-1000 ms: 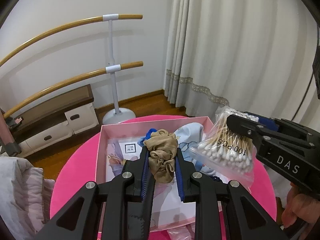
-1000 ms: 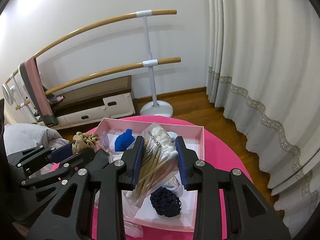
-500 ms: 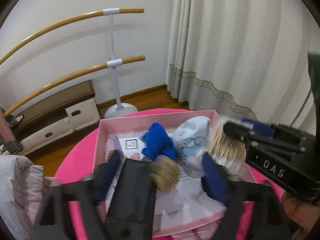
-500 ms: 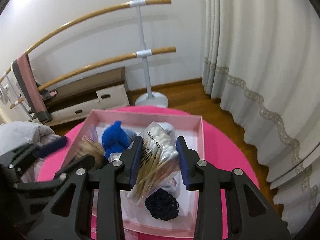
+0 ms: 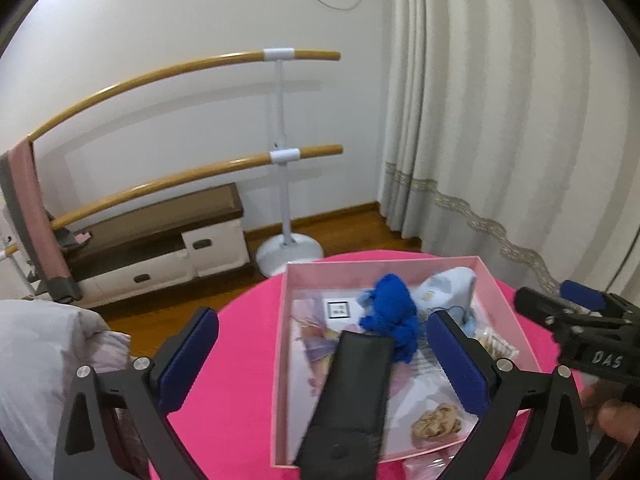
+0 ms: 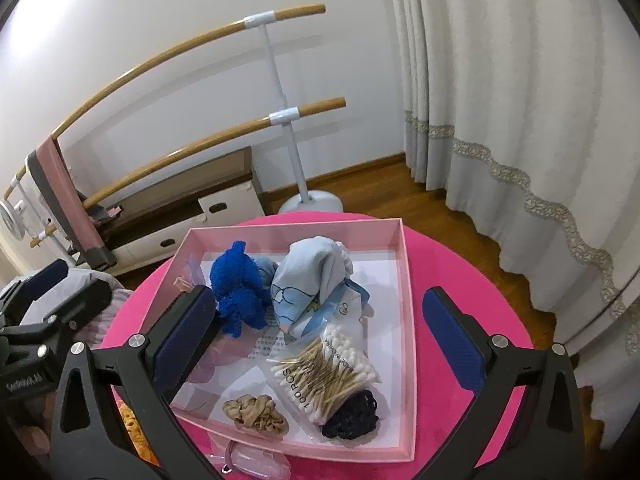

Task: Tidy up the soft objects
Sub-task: 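Open both tools to drop the brown scrunchie and cotton-swab bag into the box, then withdraw both tools from the box toward the yellow fish and plastic roll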

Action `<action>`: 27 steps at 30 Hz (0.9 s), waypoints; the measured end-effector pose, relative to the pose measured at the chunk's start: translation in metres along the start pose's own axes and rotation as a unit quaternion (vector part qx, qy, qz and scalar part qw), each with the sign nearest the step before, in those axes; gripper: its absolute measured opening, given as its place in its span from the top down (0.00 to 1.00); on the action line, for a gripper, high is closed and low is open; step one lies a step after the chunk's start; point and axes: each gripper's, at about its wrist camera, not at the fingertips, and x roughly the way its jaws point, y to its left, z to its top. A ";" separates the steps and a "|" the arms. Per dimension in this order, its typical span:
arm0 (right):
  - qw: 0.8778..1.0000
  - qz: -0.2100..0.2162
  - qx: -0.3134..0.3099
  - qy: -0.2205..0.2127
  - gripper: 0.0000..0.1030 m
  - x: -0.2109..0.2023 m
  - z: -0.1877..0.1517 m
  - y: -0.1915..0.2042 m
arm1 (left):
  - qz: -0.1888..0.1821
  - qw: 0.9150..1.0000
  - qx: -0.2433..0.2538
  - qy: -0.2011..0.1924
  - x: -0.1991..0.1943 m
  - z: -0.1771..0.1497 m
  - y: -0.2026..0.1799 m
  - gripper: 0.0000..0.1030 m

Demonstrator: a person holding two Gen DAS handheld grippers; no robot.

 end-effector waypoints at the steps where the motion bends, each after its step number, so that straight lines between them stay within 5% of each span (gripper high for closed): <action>1: 1.000 0.000 0.001 -0.003 0.00 -0.003 0.000 0.001 | 0.003 1.000 -0.001 -0.002 -0.003 -0.002 0.002 0.00; 27: 0.997 -0.014 -0.020 -0.074 0.00 -0.106 -0.048 0.037 | 0.033 0.999 -0.005 -0.038 -0.110 -0.080 0.015 0.00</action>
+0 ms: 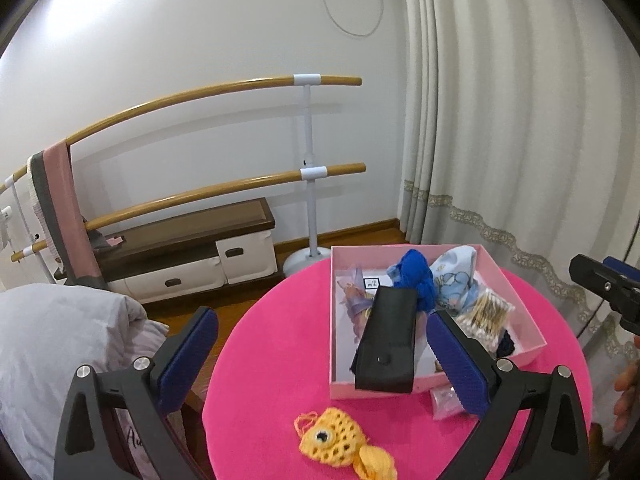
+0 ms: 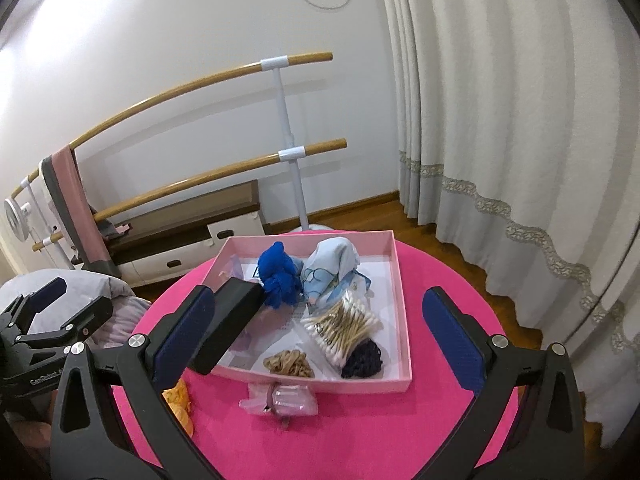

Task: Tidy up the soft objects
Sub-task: 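Withdraw both tools from the box toward the yellow fish and plastic roll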

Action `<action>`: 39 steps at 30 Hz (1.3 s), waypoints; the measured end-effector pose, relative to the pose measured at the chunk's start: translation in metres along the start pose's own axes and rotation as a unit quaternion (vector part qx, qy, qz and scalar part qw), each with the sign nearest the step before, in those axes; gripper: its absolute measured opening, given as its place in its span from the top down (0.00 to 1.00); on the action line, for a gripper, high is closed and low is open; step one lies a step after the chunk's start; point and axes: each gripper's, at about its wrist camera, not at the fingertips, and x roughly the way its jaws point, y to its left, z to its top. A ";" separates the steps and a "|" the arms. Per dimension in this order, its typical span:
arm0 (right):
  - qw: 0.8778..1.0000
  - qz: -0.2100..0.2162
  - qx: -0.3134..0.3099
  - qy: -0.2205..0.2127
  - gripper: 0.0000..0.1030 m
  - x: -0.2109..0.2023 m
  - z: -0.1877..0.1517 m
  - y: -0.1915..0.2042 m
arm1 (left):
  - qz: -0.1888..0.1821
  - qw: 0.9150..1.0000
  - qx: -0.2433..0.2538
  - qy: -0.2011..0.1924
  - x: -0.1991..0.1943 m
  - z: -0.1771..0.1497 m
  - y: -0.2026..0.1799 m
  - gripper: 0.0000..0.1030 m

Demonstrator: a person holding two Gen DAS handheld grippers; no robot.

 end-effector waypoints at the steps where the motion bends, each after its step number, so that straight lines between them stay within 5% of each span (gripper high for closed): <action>1: 1.000 -0.001 -0.001 -0.001 0.00 -0.004 -0.003 0.001 | -0.001 1.000 0.001 -0.001 -0.004 -0.002 -0.001 0.00; 14: 1.000 -0.004 -0.012 -0.008 0.00 -0.043 -0.035 0.011 | 0.001 1.000 0.002 -0.005 -0.051 -0.039 -0.008 0.00; 39: 1.000 -0.009 -0.012 0.014 0.00 -0.050 -0.066 0.006 | 0.003 1.000 -0.009 0.023 -0.067 -0.067 -0.012 0.00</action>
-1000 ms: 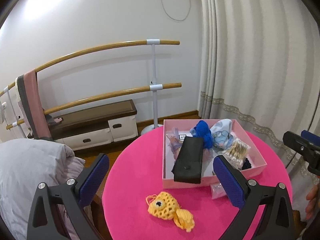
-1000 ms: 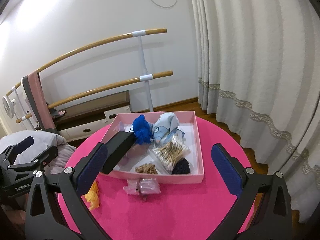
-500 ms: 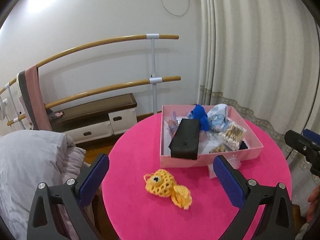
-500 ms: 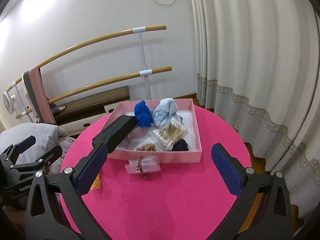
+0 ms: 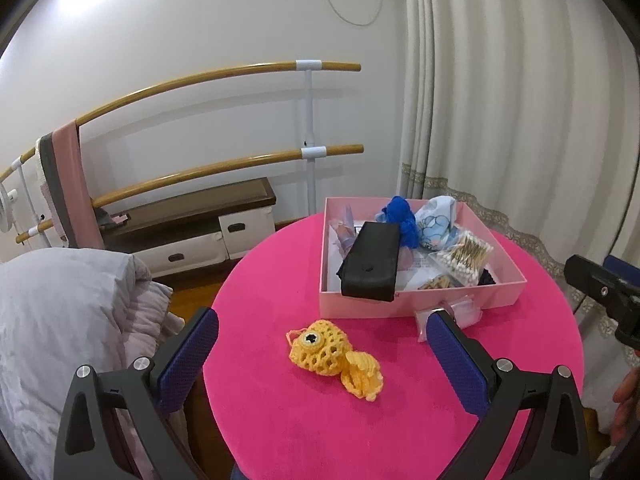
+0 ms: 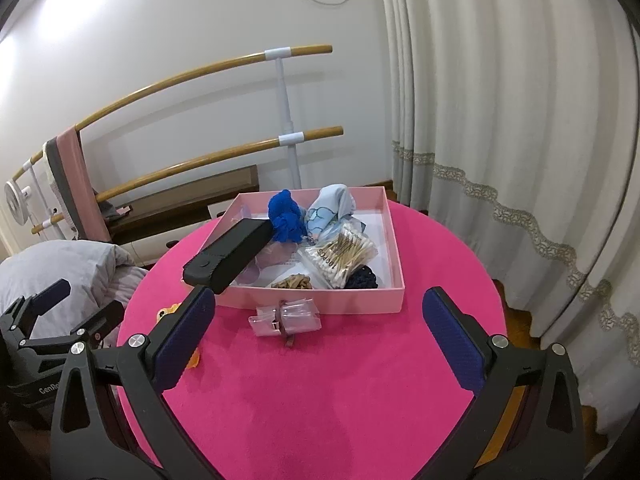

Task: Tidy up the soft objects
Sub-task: 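Withdraw both tools from the box toward the yellow fish and plastic roll, then grasp the yellow crocheted fish with the left tool while the right tool grasps the clear plastic roll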

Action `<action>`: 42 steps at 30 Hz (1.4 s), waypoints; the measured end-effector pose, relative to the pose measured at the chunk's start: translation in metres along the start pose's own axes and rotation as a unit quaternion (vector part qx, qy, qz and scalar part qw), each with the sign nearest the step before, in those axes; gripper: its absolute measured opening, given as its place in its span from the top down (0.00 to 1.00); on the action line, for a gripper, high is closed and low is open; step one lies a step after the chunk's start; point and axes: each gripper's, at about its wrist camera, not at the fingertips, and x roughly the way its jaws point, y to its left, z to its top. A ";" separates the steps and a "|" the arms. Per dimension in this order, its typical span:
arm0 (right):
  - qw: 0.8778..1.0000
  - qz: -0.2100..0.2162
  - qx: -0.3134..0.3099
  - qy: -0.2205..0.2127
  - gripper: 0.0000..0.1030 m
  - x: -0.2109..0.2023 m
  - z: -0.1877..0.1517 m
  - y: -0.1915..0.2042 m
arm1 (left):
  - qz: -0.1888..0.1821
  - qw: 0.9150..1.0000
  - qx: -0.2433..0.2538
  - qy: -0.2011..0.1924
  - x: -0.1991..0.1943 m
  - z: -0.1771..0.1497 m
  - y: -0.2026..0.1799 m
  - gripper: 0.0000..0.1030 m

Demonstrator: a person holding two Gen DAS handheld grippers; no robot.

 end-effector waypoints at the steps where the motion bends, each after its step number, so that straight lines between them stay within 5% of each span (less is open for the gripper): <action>1: 1.000 -0.001 0.000 0.000 0.00 0.000 0.000 0.000 | 0.001 1.000 0.000 0.000 0.000 -0.001 0.000 0.00; 14: 0.999 -0.003 -0.001 0.042 0.00 0.028 -0.017 0.002 | 0.003 0.998 -0.015 0.056 0.035 -0.019 0.010 0.00; 25: 0.997 -0.005 0.004 0.082 0.00 0.062 -0.031 -0.001 | -0.007 0.994 -0.015 0.111 0.113 -0.029 0.017 0.00; 33: 0.993 -0.003 0.005 0.116 0.00 0.099 -0.038 0.002 | -0.029 0.993 -0.003 0.116 0.160 -0.026 0.011 0.00; 42: 0.989 0.013 0.003 0.144 0.00 0.135 -0.042 0.013 | -0.082 0.986 0.005 0.143 0.191 -0.024 0.006 0.53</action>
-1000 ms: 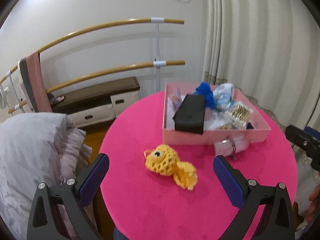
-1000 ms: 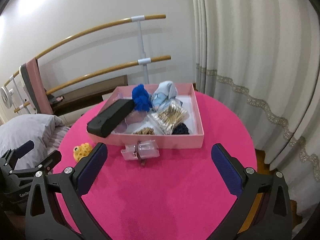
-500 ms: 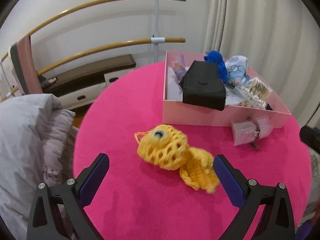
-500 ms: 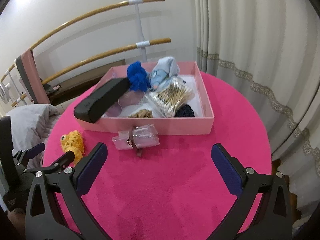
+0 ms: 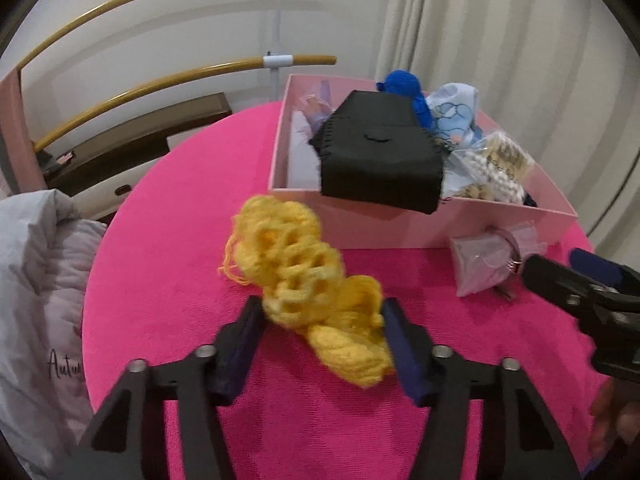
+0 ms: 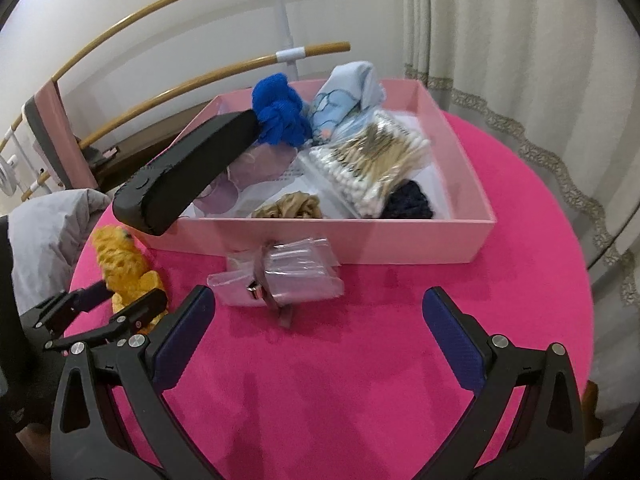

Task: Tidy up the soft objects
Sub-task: 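Grasp the yellow crocheted fish with the left tool while the right tool grasps the clear plastic roll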

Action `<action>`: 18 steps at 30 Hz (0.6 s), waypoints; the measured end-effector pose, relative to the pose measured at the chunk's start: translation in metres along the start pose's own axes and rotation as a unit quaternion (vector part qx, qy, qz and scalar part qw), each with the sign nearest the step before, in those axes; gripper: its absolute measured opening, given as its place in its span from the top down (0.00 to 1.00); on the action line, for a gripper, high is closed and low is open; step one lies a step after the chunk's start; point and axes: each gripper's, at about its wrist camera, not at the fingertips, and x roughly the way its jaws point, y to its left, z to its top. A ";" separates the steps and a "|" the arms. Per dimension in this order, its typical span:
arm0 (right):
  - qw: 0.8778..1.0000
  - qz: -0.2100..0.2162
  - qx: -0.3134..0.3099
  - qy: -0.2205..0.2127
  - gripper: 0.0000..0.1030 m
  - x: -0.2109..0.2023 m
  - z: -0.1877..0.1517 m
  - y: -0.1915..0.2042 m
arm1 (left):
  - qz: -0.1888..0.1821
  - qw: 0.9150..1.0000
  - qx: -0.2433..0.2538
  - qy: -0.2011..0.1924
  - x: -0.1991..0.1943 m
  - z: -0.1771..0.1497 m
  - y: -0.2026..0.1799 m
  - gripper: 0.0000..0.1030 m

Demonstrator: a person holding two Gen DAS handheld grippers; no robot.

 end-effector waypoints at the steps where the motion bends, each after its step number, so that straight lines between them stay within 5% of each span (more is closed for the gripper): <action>1: 1.000 0.005 -0.002 0.003 0.00 0.004 0.000 0.003 | -0.003 1.000 0.002 0.000 0.001 0.001 0.000 0.56; 8: 1.000 0.012 -0.012 0.022 0.00 0.033 0.003 0.017 | -0.005 1.000 -0.001 -0.001 -0.001 0.002 0.004 0.65; 11: 1.000 0.016 -0.014 0.022 0.23 0.041 0.003 0.017 | -0.004 1.000 -0.003 -0.002 -0.007 0.000 0.004 0.67; 18: 1.000 0.016 -0.019 0.016 0.26 0.032 -0.007 0.016 | 0.001 1.000 0.000 -0.003 -0.018 -0.005 0.002 0.75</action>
